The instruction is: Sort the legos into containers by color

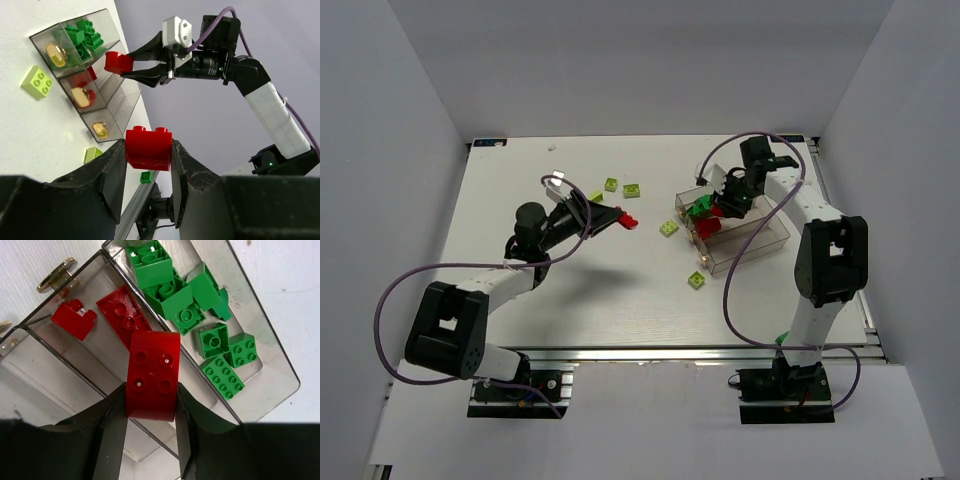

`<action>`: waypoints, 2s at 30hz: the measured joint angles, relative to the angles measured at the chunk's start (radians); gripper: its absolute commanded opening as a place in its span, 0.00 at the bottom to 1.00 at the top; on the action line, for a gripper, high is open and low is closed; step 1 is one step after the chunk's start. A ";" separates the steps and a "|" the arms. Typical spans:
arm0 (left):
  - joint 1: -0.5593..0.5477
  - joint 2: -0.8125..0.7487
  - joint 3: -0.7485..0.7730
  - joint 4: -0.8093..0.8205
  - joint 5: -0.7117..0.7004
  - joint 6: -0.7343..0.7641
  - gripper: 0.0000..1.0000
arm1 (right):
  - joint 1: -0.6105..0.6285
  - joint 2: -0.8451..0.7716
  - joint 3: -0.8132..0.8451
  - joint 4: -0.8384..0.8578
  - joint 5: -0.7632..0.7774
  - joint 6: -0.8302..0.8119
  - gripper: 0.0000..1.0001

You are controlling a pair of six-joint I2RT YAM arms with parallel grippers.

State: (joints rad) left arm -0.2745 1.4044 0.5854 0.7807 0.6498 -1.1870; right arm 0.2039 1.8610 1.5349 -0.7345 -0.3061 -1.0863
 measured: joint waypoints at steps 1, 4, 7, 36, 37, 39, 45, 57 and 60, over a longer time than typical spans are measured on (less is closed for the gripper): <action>-0.008 0.000 0.018 -0.027 -0.005 0.014 0.09 | 0.000 0.007 0.000 0.000 0.002 -0.003 0.26; -0.031 0.001 0.069 -0.084 -0.011 0.048 0.09 | 0.000 0.011 -0.007 0.003 0.010 -0.011 0.39; -0.056 0.013 0.118 -0.113 -0.015 0.073 0.09 | 0.000 0.011 -0.015 0.010 0.018 -0.021 0.61; -0.303 0.507 0.676 -0.436 -0.111 0.243 0.09 | -0.212 -0.439 -0.387 0.586 -0.252 0.515 0.38; -0.307 0.525 0.700 -0.446 -0.113 0.248 0.09 | -0.219 -0.437 -0.389 0.588 -0.269 0.539 0.25; -0.314 0.564 0.753 -0.475 -0.120 0.266 0.09 | -0.233 -0.437 -0.399 0.599 -0.299 0.585 0.20; -0.331 0.651 0.895 -0.571 -0.158 0.327 0.09 | -0.268 -0.437 -0.401 0.593 -0.359 0.699 0.47; -0.357 0.852 1.144 -0.668 -0.239 0.393 0.11 | -0.328 -0.447 -0.387 0.538 -0.458 0.757 0.58; -0.365 0.905 1.207 -0.721 -0.251 0.414 0.13 | -0.338 -0.452 -0.388 0.534 -0.470 0.766 0.59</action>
State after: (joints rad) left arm -0.6395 2.3096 1.7920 0.0601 0.3988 -0.7727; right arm -0.1341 1.4094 1.1473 -0.2005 -0.7757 -0.3199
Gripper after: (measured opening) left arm 0.458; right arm 0.583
